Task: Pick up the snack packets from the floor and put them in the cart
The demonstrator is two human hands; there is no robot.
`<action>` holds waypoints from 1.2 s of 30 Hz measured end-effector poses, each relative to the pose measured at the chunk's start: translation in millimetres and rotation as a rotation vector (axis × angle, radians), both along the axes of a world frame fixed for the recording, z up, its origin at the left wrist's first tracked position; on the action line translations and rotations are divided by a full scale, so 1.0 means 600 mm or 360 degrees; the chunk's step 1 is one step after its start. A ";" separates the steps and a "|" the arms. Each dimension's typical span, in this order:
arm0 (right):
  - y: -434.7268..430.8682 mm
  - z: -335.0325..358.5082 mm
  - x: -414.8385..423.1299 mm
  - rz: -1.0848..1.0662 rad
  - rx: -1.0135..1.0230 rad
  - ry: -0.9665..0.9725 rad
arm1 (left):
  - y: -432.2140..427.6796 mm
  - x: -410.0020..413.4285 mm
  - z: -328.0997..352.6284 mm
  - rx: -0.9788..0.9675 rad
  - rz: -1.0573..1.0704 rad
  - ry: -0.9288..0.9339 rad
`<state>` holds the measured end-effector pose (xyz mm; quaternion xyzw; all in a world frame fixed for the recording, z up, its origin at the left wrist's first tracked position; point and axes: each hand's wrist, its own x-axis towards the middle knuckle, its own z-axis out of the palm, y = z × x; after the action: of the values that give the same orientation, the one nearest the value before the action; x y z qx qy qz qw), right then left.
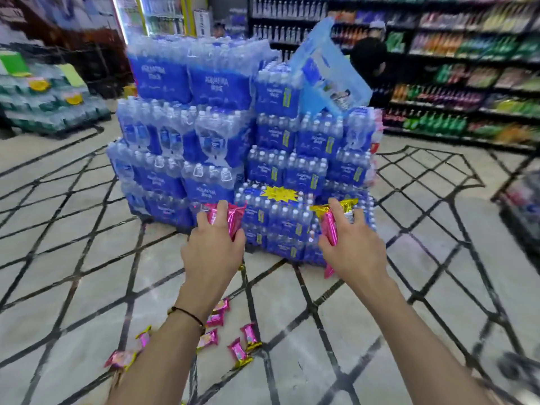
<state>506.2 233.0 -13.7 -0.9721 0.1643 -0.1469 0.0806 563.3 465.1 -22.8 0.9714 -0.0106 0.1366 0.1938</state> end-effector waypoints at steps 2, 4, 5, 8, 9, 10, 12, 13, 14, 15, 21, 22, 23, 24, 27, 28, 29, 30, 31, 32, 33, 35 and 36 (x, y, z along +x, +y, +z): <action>-0.062 0.001 -0.034 -0.0142 0.0016 0.0010 | -0.072 -0.005 0.001 -0.0014 -0.0137 0.0016; -0.128 0.002 -0.075 -0.0268 0.0014 0.0038 | -0.148 -0.014 0.001 -0.0031 -0.0274 0.0033; -0.162 0.002 -0.100 -0.0335 0.0024 0.0052 | -0.190 -0.022 0.003 -0.0046 -0.0346 0.0044; -0.273 0.001 -0.187 -0.0578 0.0089 0.0082 | -0.330 -0.058 0.012 -0.0017 -0.0527 0.0066; -0.311 0.000 -0.221 -0.0667 0.0104 0.0088 | -0.379 -0.075 0.015 -0.0001 -0.0598 0.0075; -0.349 0.001 -0.255 -0.0752 0.0106 0.0090 | -0.429 -0.094 0.016 0.0019 -0.0680 0.0080; -0.419 0.005 -0.321 -0.0912 0.0104 0.0101 | -0.523 -0.134 0.018 0.0058 -0.0841 0.0067; -0.453 0.007 -0.355 -0.0991 0.0102 0.0096 | -0.570 -0.155 0.017 0.0070 -0.0921 0.0057; -0.486 0.006 -0.388 -0.1061 0.0099 0.0080 | -0.615 -0.177 0.015 0.0081 -0.0999 0.0058; -0.518 0.005 -0.420 -0.1132 0.0101 0.0061 | -0.659 -0.199 0.015 0.0089 -0.1074 0.0071; -0.668 -0.001 -0.613 -0.1495 0.0124 0.0028 | -0.890 -0.322 0.012 -0.0044 -0.1406 0.0110; -0.688 -0.003 -0.640 -0.1567 0.0164 -0.0001 | -0.920 -0.339 0.014 -0.0074 -0.1431 0.0123; -0.706 -0.007 -0.663 -0.1630 0.0203 -0.0036 | -0.947 -0.354 0.015 -0.0106 -0.1465 0.0136; -0.722 -0.011 -0.682 -0.1679 0.0227 -0.0070 | -0.973 -0.367 0.015 -0.0141 -0.1507 0.0148; -0.776 -0.025 -0.718 -0.1786 0.0266 -0.0111 | -1.058 -0.390 0.006 -0.0176 -0.1626 0.0183; -0.794 -0.030 -0.724 -0.1823 0.0279 -0.0114 | -1.088 -0.394 -0.001 -0.0171 -0.1650 0.0204; -0.813 -0.037 -0.730 -0.1863 0.0292 -0.0109 | -1.119 -0.398 -0.009 -0.0173 -0.1676 0.0221; -0.832 -0.044 -0.734 -0.1905 0.0299 -0.0108 | -1.149 -0.402 -0.018 -0.0181 -0.1709 0.0226; -0.853 -0.053 -0.737 -0.1945 0.0299 -0.0102 | -1.180 -0.405 -0.026 -0.0182 -0.1752 0.0229; -0.874 -0.062 -0.737 -0.1978 0.0303 -0.0101 | -1.211 -0.408 -0.034 -0.0177 -0.1793 0.0234; -0.897 -0.071 -0.735 -0.2000 0.0317 -0.0099 | -1.243 -0.410 -0.042 -0.0170 -0.1824 0.0248; -0.944 -0.084 -0.726 -0.2013 0.0358 -0.0093 | -1.303 -0.412 -0.053 -0.0152 -0.1883 0.0265; -0.970 -0.087 -0.720 -0.2020 0.0373 -0.0080 | -1.332 -0.413 -0.055 -0.0140 -0.1920 0.0264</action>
<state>74.5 -349.2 -66.0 -0.6669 0.7202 -0.1698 0.0876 315.6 -333.8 -56.0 0.7926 -0.5382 -0.0730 0.2771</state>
